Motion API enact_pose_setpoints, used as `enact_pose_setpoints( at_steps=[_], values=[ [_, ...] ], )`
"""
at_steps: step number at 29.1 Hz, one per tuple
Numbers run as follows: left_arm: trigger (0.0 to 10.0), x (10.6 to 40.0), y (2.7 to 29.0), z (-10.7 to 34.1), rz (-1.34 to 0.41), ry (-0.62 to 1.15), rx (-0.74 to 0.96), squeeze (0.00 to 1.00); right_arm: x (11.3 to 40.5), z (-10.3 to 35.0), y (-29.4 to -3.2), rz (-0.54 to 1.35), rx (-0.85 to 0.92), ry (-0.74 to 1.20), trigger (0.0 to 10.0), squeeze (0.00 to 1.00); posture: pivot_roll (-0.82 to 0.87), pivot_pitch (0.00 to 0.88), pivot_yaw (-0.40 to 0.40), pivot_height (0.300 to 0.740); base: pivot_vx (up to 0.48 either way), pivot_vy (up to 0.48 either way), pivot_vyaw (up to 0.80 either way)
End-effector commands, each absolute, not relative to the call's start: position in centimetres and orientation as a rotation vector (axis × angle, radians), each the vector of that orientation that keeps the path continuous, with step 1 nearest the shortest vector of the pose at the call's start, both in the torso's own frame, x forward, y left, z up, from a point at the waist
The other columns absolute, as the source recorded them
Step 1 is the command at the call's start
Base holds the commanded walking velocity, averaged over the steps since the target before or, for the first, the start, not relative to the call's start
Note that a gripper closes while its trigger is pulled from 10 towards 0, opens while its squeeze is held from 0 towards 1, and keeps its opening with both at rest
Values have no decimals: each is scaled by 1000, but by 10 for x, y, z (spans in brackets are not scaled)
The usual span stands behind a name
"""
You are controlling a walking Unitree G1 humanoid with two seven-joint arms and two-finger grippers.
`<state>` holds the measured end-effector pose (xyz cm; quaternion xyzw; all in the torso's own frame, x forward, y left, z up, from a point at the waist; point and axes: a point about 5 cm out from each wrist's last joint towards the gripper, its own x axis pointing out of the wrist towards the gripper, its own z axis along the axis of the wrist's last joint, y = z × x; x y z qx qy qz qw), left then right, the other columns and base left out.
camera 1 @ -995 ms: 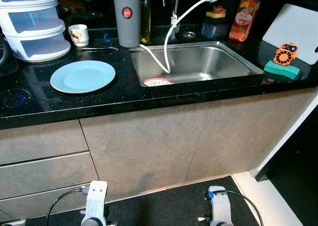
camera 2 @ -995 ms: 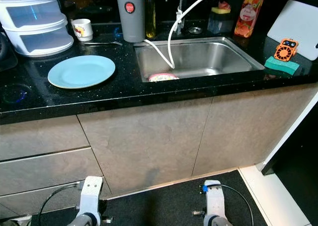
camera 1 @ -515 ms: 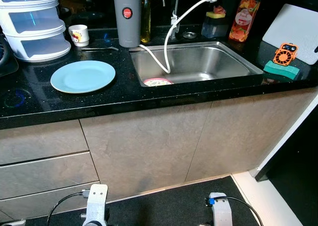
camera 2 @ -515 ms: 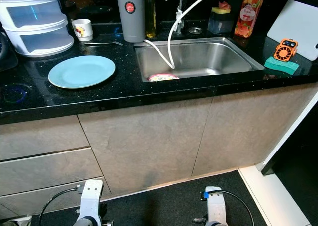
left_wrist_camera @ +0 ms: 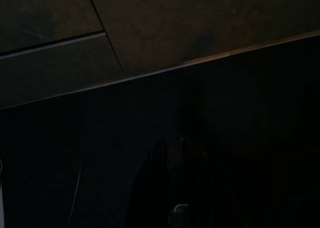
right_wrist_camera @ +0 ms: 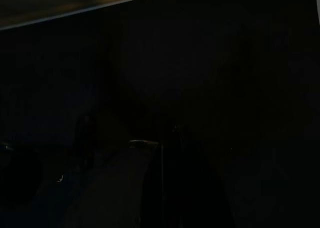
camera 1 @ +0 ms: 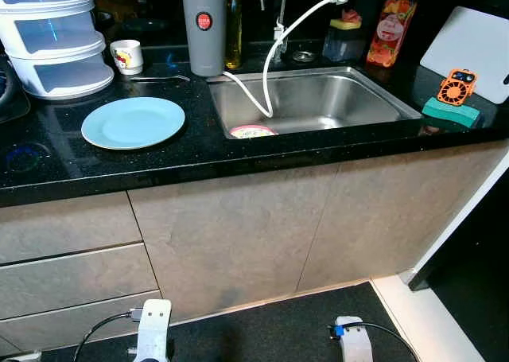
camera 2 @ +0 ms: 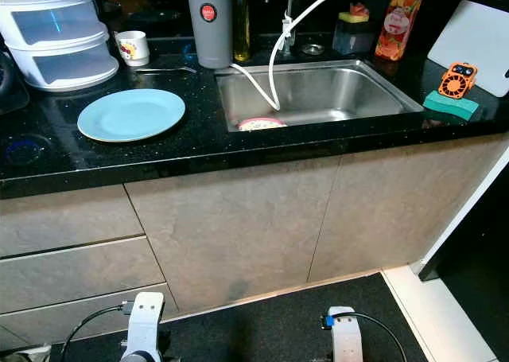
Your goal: Kitchen organization
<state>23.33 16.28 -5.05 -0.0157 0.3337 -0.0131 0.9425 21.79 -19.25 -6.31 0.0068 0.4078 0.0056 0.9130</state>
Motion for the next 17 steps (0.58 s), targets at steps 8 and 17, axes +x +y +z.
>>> enact_pose_setpoints(
  at_steps=[8,17],
  values=[
    [10000,229,156,-54,-49,705,-32,0,216,-64,-191,28,8,842,10000,0,-62,118,-17,740,0,0,200],
    [10000,233,154,-51,-70,684,-5,0,220,-62,-192,17,13,828,10000,0,-62,119,-15,740,0,0,800]
  ],
)
